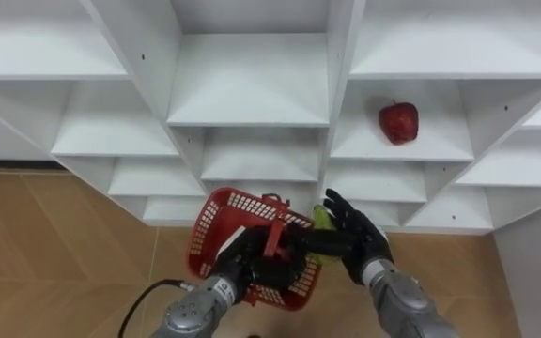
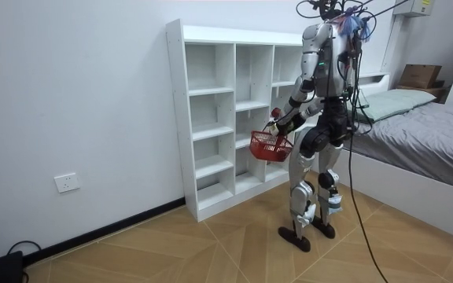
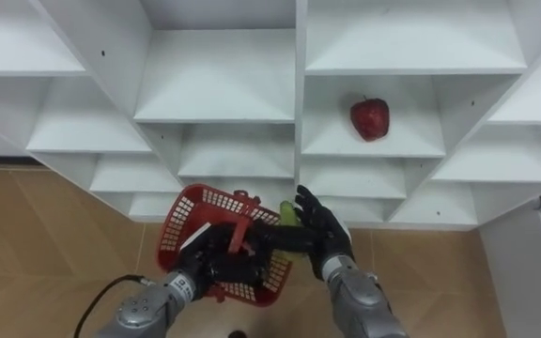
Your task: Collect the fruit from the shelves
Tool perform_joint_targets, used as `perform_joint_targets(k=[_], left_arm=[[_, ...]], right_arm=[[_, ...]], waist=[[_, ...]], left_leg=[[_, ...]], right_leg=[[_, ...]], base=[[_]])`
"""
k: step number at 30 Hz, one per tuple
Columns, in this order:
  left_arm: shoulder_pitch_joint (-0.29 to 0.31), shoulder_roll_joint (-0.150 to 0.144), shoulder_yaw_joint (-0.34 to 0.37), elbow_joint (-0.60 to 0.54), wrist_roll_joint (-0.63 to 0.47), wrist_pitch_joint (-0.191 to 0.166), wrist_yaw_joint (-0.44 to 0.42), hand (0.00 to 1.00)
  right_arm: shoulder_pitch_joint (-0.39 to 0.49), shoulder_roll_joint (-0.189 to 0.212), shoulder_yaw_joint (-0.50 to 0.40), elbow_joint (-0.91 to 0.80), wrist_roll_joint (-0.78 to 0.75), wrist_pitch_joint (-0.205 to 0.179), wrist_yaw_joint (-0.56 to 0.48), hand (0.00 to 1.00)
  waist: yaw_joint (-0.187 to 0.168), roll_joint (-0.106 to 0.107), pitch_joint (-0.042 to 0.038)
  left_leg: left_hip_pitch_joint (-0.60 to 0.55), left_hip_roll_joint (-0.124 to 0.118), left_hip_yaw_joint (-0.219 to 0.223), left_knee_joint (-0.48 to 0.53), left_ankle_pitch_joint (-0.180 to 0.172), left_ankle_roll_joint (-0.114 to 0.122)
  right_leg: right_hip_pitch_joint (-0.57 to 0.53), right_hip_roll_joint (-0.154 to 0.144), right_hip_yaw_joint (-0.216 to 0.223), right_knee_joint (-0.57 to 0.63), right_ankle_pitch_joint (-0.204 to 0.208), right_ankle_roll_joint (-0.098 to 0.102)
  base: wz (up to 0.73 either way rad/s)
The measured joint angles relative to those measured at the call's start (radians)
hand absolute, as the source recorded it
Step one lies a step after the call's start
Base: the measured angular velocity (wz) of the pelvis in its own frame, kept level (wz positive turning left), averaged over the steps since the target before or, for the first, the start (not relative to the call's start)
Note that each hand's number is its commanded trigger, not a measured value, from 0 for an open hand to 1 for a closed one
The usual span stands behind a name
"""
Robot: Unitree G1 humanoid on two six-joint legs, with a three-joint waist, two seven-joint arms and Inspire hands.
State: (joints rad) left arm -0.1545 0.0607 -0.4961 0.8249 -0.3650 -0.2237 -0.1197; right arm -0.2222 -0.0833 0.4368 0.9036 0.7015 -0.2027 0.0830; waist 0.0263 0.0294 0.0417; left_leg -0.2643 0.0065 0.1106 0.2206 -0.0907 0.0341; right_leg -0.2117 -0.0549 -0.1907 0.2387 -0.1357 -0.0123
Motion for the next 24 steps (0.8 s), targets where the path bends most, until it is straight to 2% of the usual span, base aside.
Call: perform_joint_targets(k=[3,5,11,17,24], left_arm=[[0.001,0.0,-0.001,0.0,-0.049,0.004,0.0,1.0],[0.001,0.0,-0.001,0.0,-0.093,0.02,0.001,1.0],[0.001,-0.001,0.001,-0.024,-0.153,0.042,0.001,1.0],[0.0,-0.005,0.004,-0.041,-0.156,0.047,0.001,1.0],[0.0,-0.004,0.004,-0.041,-0.156,0.052,0.001,1.0]], right_arm=[[0.0,0.0,0.002,0.021,0.09,0.013,0.037,0.0],[0.001,-0.001,0.004,0.032,0.164,0.035,0.062,0.0],[0.007,-0.002,0.003,0.032,0.221,0.05,0.105,0.0],[0.009,0.001,0.016,0.032,0.304,0.052,0.164,0.0],[0.009,0.002,0.022,0.032,0.313,0.067,0.193,0.0]], waist=[[0.0,0.0,0.0],[-0.001,0.0,-0.0001],[-0.002,0.001,-0.0008],[-0.011,0.0,-0.0011],[-0.02,0.0,-0.0023]], left_leg=[[0.009,-0.001,0.0,-0.002,0.0,0.0],[0.015,-0.001,0.0,-0.006,0.0,0.0],[0.013,-0.002,0.0,-0.004,0.0,0.0],[0.013,-0.003,0.0,-0.003,0.0,0.0],[0.013,-0.003,0.0,-0.002,0.0,0.0]], right_leg=[[0.008,-0.001,-0.001,0.0,-0.001,0.001],[0.013,0.0,-0.002,-0.002,-0.001,0.001],[0.013,0.003,-0.003,-0.002,0.0,0.001],[0.013,0.003,-0.004,-0.003,0.0,0.0],[0.013,0.003,-0.004,-0.003,0.0,0.0]], base=[[0.0],[0.0],[0.0],[0.0],[0.0]])
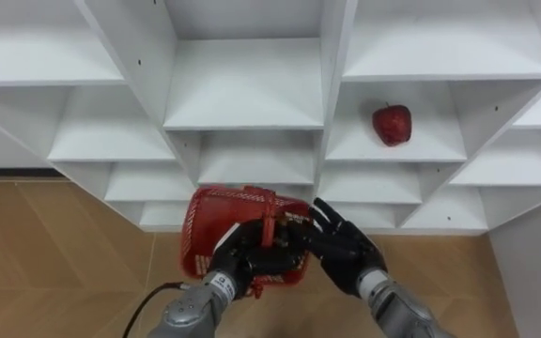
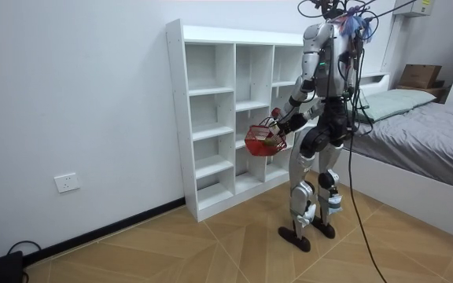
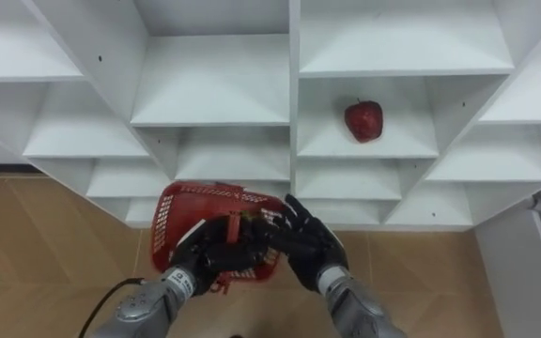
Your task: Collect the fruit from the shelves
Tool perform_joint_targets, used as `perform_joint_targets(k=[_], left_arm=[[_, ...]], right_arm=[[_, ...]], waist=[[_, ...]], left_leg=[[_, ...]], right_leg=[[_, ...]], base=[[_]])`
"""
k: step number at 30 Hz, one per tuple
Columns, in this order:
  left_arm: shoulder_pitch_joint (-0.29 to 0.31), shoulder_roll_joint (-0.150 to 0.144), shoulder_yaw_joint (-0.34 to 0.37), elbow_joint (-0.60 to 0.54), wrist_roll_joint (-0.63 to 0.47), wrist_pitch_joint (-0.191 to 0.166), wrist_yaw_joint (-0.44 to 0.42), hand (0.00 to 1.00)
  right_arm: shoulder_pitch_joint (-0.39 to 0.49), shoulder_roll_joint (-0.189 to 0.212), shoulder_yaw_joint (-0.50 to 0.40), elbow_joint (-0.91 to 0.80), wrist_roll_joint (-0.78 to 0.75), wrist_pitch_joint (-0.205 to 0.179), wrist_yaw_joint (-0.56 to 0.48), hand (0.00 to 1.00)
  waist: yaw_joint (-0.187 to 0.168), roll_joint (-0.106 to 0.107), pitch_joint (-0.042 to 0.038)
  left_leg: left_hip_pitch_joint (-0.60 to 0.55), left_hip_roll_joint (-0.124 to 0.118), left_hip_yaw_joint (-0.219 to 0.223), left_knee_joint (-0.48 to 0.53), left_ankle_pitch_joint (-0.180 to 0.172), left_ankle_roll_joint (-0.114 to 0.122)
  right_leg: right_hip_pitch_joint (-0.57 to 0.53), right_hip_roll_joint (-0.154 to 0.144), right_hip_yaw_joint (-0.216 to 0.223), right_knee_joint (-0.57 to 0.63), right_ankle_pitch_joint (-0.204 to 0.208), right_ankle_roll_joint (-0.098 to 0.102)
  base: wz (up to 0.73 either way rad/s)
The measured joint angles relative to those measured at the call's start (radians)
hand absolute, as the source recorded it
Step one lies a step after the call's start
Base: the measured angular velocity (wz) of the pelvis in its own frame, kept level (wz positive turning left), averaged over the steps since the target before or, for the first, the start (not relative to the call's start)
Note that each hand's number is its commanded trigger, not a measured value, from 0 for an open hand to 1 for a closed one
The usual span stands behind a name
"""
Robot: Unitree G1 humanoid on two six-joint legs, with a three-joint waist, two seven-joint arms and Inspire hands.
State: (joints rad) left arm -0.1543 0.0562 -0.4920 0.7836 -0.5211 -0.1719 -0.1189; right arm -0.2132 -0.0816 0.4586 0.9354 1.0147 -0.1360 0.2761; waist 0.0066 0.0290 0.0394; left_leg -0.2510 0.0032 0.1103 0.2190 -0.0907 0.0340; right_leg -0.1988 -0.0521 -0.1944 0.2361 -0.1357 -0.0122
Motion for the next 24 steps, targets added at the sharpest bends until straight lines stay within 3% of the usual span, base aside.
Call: perform_joint_targets(k=[15,24], left_arm=[[0.012,0.009,0.004,0.003,0.002,0.019,-0.005,1.0],[0.043,0.031,0.001,0.013,0.006,0.012,0.02,1.0]], right_arm=[[0.009,-0.007,-0.002,-0.003,-0.102,0.006,0.026,0.0],[0.039,-0.008,-0.052,-0.016,-0.266,-0.008,-0.041,0.0]], waist=[[-0.003,0.005,-0.0056],[-0.007,0.005,-0.0053]], left_leg=[[0.012,0.001,0.008,0.003,0.0,0.0],[0.029,0.006,0.013,0.001,0.0,0.0]], right_leg=[[0.007,0.0,0.01,0.005,0.002,-0.001],[0.02,0.001,0.02,0.004,0.002,-0.001]], base=[[-0.01],[-0.01]])
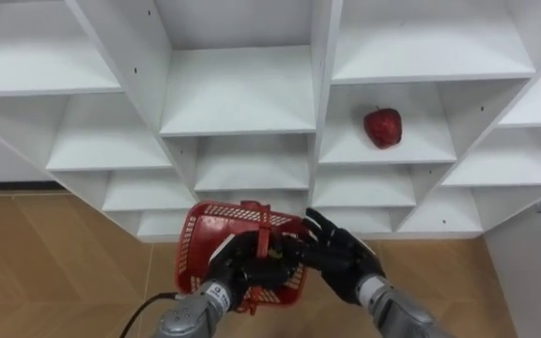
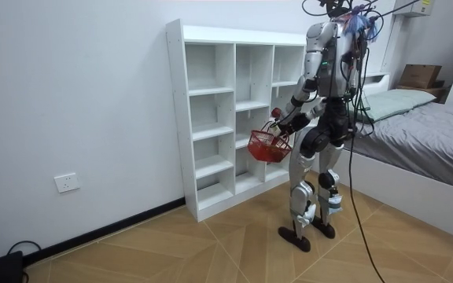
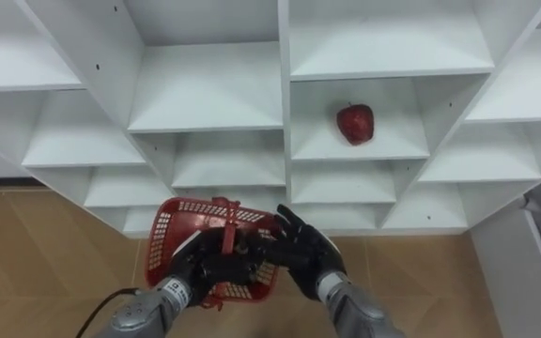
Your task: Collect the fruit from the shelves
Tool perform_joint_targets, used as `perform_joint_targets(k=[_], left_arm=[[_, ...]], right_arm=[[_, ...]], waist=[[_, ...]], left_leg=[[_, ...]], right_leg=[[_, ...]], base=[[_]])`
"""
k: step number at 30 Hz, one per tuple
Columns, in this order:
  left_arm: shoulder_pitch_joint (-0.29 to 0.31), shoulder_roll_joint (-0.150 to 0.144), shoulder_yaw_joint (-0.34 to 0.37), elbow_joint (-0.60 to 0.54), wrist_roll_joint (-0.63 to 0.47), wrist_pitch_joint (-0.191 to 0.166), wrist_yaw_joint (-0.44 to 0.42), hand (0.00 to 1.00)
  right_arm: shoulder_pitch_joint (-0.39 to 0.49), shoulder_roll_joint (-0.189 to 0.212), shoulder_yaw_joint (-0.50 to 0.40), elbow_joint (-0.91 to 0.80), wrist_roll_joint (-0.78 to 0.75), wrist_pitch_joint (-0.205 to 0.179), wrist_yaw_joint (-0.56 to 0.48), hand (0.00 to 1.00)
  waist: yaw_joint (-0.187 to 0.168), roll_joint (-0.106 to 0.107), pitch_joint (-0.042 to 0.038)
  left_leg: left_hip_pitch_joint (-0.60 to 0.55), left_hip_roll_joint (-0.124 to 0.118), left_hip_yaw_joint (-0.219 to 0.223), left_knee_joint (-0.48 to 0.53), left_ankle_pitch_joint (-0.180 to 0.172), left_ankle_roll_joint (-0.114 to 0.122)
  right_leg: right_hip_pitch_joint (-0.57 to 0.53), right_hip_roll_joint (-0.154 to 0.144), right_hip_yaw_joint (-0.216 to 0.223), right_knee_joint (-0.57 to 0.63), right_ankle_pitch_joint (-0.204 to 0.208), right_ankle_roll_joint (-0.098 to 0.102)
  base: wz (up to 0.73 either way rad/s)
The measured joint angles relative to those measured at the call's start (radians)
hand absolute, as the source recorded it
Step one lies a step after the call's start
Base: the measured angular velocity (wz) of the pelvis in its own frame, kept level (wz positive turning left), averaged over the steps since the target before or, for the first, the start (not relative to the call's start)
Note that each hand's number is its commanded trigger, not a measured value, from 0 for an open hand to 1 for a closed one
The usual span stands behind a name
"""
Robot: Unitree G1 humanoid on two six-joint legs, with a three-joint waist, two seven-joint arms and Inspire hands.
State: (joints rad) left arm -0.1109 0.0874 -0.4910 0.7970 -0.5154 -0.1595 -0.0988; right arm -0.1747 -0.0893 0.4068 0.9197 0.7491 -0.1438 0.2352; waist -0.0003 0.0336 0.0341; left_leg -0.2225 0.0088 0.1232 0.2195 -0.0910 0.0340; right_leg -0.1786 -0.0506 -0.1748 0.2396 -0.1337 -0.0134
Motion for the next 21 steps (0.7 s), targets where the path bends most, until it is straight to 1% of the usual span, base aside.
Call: perform_joint_targets(k=[3,6,9,10,11,12,14,16,18,20,21], left_arm=[[0.008,0.005,0.01,0.025,0.007,0.0,0.009,1.0],[0.021,0.013,0.025,0.031,0.008,0.0,0.025,1.0],[0.024,0.015,0.04,0.052,0.008,-0.002,0.03,1.0],[0.029,0.014,0.048,0.054,0.008,-0.003,0.03,1.0],[0.032,0.012,0.053,0.053,0.008,-0.003,0.03,1.0],[0.034,0.011,0.057,0.053,0.008,-0.003,0.03,1.0],[0.04,0.011,0.074,0.049,0.009,-0.003,0.031,1.0],[0.046,0.011,0.09,0.048,0.018,-0.004,0.036,1.0],[0.051,0.012,0.107,0.042,0.028,-0.015,0.053,1.0],[0.055,0.014,0.118,0.041,0.029,-0.036,0.074,1.0],[0.058,0.014,0.121,0.041,0.029,-0.041,0.078,1.0]], right_arm=[[0.004,-0.005,-0.012,0.0,-0.065,0.0,-0.046,0.0],[0.004,-0.016,-0.02,-0.006,-0.156,-0.008,-0.091,0.0],[0.017,-0.024,-0.039,-0.038,-0.252,-0.011,-0.143,0.0],[0.036,-0.029,-0.051,-0.081,-0.279,-0.014,-0.168,0.0],[0.051,-0.034,-0.064,-0.122,-0.297,-0.027,-0.191,0.0],[0.057,-0.035,-0.073,-0.139,-0.305,-0.035,-0.202,0.0],[0.064,-0.034,-0.088,-0.164,-0.334,-0.062,-0.248,0.0],[0.067,-0.034,-0.095,-0.164,-0.366,-0.069,-0.282,0.0],[0.079,-0.037,-0.096,-0.171,-0.387,-0.079,-0.316,0.0],[0.102,-0.036,-0.105,-0.19,-0.436,-0.086,-0.363,0.0],[0.104,-0.036,-0.107,-0.19,-0.45,-0.087,-0.372,0.0]], waist=[[0.001,-0.001,0.0],[0.0,-0.005,-0.0022],[0.0,-0.02,-0.0117],[0.0,-0.024,-0.0142],[0.0,-0.024,-0.0145],[-0.002,-0.024,-0.0145],[-0.002,-0.027,-0.0136],[-0.001,-0.028,-0.0131],[-0.002,-0.03,-0.0125],[-0.005,-0.033,-0.0134],[-0.004,-0.033,-0.0134]], left_leg=[[0.006,0.0,0.006,-0.006,0.0,0.0],[0.006,0.0,0.012,-0.01,0.0,0.0],[0.006,0.0,0.013,-0.013,0.001,0.0],[0.006,0.0,0.014,-0.013,0.0,0.0],[0.007,0.001,0.014,-0.013,0.0,0.0],[0.008,0.001,0.015,-0.013,0.0,0.0],[0.025,0.001,0.021,-0.021,0.0,0.0],[0.045,0.001,0.027,-0.026,0.0,-0.001],[0.056,0.002,0.027,-0.028,-0.003,-0.002],[0.06,0.0,0.026,-0.028,-0.003,-0.003],[0.061,0.0,0.026,-0.028,-0.003,-0.003]], right_leg=[[0.001,-0.001,-0.002,-0.002,0.0,0.0],[-0.005,-0.001,0.004,-0.001,0.0,0.0],[-0.004,0.001,0.008,-0.001,0.001,0.0],[-0.004,0.0,0.009,-0.001,0.001,0.0],[-0.003,0.0,0.01,-0.002,0.001,0.0],[-0.002,-0.001,0.01,-0.002,0.001,0.0],[0.009,-0.001,0.018,-0.002,0.0,0.001],[0.024,0.0,0.025,-0.003,-0.003,0.003],[0.033,0.0,0.025,-0.002,-0.008,0.004],[0.034,0.001,0.029,-0.001,-0.011,0.004],[0.034,0.002,0.03,-0.001,-0.01,0.003]], base=[[-0.04],[-0.08],[0.0],[0.0],[0.0],[0.0],[-0.07],[-0.1],[-0.02],[0.0],[0.0]])
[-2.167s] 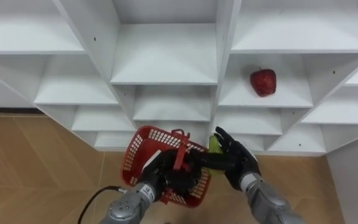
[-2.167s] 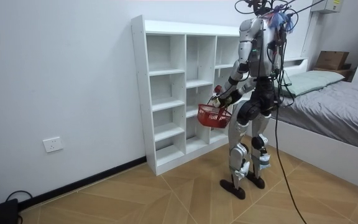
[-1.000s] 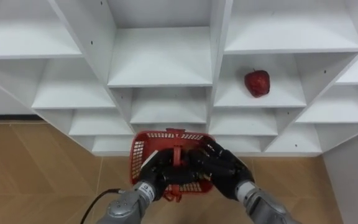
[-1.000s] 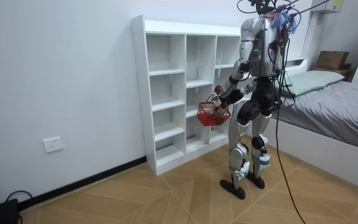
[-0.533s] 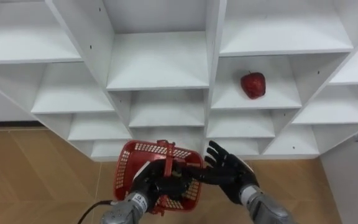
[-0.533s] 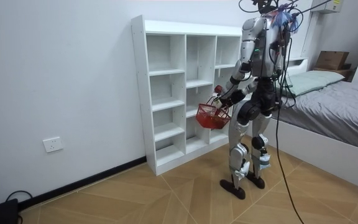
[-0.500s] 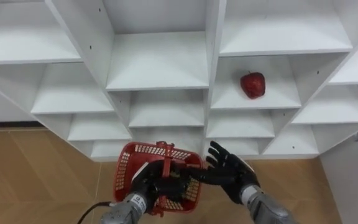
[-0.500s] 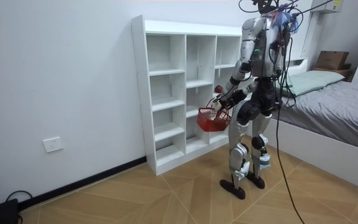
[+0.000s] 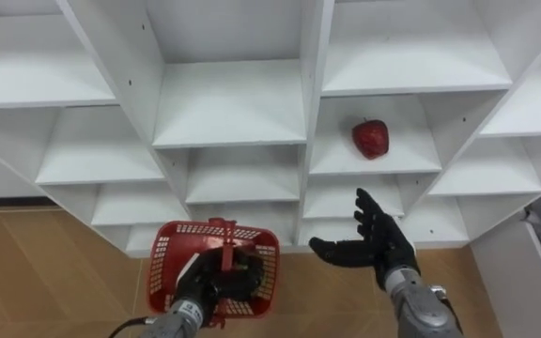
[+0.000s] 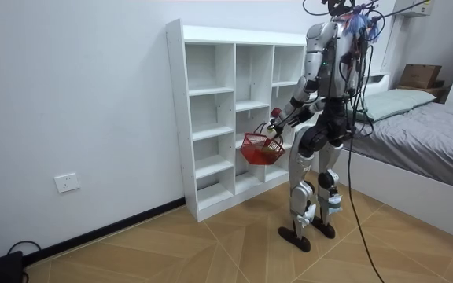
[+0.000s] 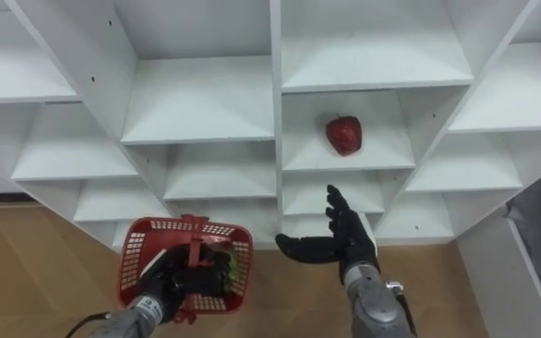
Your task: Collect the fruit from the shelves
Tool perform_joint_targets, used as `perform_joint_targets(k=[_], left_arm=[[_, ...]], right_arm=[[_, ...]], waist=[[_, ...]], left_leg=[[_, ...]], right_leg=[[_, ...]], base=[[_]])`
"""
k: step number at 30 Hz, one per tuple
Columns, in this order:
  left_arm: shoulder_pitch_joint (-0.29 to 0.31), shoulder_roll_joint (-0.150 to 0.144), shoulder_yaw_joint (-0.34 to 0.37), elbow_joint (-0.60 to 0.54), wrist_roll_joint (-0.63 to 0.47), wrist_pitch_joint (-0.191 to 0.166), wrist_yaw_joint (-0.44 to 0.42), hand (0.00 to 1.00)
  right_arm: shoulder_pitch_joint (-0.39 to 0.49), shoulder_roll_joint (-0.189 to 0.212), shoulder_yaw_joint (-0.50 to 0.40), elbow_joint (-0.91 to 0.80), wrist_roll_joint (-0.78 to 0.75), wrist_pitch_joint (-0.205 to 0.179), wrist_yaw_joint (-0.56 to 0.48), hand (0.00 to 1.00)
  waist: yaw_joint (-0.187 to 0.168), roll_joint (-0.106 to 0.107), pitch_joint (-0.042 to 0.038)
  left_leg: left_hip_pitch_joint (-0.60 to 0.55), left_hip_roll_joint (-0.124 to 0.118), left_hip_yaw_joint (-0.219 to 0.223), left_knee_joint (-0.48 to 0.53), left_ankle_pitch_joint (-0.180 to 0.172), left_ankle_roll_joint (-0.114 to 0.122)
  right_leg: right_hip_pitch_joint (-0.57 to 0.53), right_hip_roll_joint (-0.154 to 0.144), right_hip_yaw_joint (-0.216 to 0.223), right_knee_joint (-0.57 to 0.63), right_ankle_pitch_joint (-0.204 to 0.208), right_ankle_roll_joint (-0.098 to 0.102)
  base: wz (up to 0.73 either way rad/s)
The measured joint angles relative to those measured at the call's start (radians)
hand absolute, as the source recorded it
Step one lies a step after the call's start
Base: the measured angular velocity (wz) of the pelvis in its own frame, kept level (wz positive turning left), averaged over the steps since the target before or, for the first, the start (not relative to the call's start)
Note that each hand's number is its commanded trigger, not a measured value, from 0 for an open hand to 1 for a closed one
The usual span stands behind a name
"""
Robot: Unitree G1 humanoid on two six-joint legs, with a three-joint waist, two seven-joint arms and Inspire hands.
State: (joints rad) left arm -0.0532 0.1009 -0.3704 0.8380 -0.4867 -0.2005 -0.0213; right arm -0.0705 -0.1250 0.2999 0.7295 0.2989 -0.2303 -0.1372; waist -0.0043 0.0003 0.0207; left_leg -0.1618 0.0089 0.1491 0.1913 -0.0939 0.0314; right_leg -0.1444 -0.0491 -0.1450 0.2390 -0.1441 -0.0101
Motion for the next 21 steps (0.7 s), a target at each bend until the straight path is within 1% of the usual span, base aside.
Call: perform_joint_targets(k=[3,5,8,13,16,19,21], left_arm=[[0.012,-0.001,0.01,0.0,0.002,-0.004,0.013,1.0],[0.018,0.001,0.016,0.0,0.024,-0.005,0.014,1.0],[0.024,0.004,0.019,-0.001,0.058,-0.005,0.014,1.0],[0.054,0.01,0.021,-0.051,0.066,-0.005,0.011,1.0],[0.059,0.01,0.023,-0.056,0.066,-0.005,0.01,1.0],[0.07,0.016,0.023,-0.079,0.066,-0.005,0.011,1.0],[0.073,0.02,0.023,-0.091,0.066,-0.005,0.011,1.0]], right_arm=[[0.004,0.0,-0.008,0.0,-0.039,-0.006,-0.056,0.0],[0.005,-0.003,-0.011,0.0,-0.061,-0.026,-0.094,0.0],[0.005,-0.003,-0.017,0.0,-0.107,-0.04,-0.131,0.0],[0.005,-0.003,-0.018,-0.012,-0.116,-0.041,-0.175,0.0],[0.006,-0.003,-0.018,-0.042,-0.116,-0.043,-0.195,0.0],[0.007,-0.003,-0.017,-0.051,-0.116,-0.062,-0.212,0.0],[0.007,-0.003,-0.017,-0.052,-0.116,-0.063,-0.222,0.0]], waist=[[-0.001,0.0,-0.0001],[-0.001,-0.001,-0.0001],[-0.002,-0.003,-0.0011],[-0.003,-0.015,-0.0087],[-0.006,-0.016,-0.0091],[-0.013,-0.016,-0.0091],[-0.016,-0.016,-0.009]], left_leg=[[0.001,0.0,0.0,0.001,0.0,0.0],[0.001,0.0,0.0,0.002,0.0,0.0],[0.001,0.0,0.0,0.0,0.0,0.0],[0.001,0.0,0.0,-0.003,0.0,0.0],[0.005,0.0,0.0,-0.005,0.0,0.0],[0.006,0.0,-0.004,-0.005,0.0,0.0],[0.007,0.0,-0.008,-0.005,0.0,0.0]], right_leg=[[0.001,0.001,0.001,0.001,0.0,-0.001],[0.0,0.0,0.001,0.001,0.0,-0.001],[0.001,0.0,0.001,0.001,0.0,0.0],[0.004,0.0,0.0,-0.001,0.0,0.0],[0.008,0.0,-0.001,-0.002,0.0,0.0],[0.011,-0.001,-0.004,-0.003,0.0,0.001],[0.012,-0.001,-0.004,-0.003,0.0,0.001]], base=[[0.0],[0.0],[0.0],[0.0],[0.0],[0.02],[0.0]])
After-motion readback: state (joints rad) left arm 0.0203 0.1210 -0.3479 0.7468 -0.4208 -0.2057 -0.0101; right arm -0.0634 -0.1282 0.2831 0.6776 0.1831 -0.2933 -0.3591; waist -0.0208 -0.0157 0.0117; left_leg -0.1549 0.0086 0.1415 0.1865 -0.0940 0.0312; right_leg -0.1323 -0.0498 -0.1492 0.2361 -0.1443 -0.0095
